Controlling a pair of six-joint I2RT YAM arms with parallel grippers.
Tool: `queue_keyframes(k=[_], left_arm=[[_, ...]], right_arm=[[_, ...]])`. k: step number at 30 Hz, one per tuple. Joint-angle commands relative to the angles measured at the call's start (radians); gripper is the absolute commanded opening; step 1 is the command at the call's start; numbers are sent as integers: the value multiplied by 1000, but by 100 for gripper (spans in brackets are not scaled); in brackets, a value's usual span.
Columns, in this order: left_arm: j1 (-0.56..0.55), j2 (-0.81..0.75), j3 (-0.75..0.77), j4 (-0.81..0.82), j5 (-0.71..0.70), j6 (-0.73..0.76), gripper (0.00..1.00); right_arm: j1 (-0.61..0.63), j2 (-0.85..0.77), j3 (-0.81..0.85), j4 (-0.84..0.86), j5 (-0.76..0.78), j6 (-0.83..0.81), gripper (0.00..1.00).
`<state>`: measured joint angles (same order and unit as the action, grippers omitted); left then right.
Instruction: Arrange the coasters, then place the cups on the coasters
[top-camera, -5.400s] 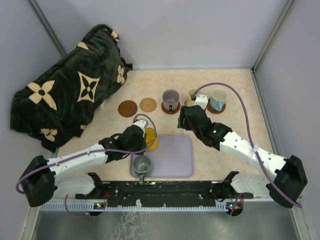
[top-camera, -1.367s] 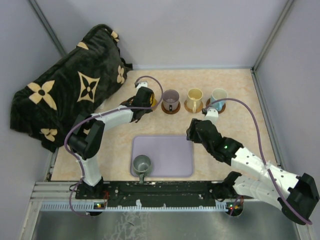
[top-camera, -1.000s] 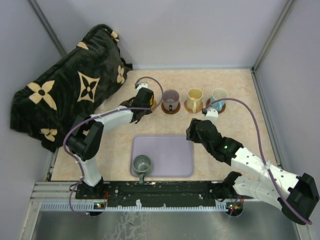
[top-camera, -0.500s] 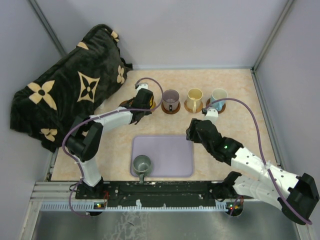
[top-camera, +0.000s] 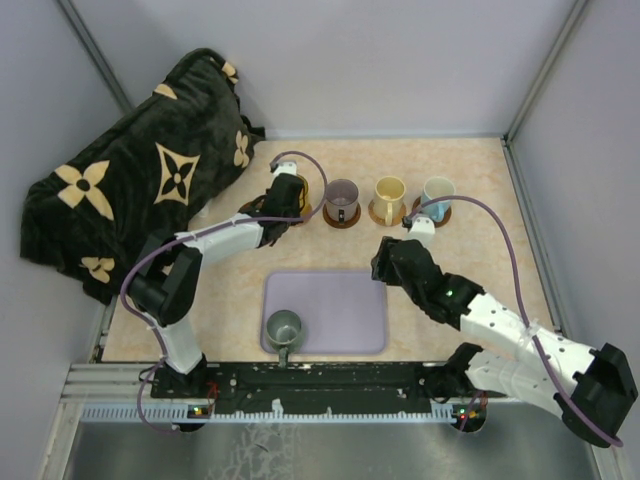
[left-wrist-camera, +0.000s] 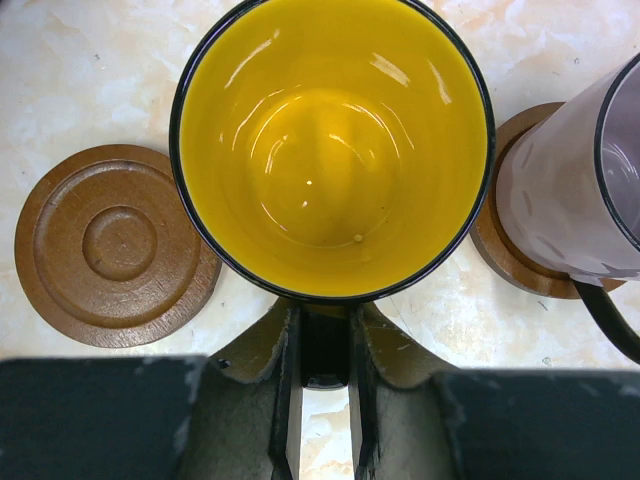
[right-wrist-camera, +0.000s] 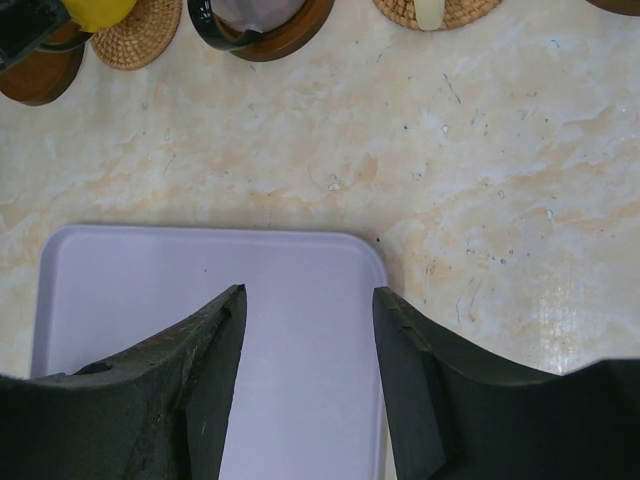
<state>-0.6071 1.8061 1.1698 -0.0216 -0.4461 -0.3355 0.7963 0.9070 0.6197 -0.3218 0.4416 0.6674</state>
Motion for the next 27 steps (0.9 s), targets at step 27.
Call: queue_keyframes(k=[27], left_arm=[[-15,-35,14,9,-30,-115,0]], right_arm=[[7,6,-2,50,-10,11,54]])
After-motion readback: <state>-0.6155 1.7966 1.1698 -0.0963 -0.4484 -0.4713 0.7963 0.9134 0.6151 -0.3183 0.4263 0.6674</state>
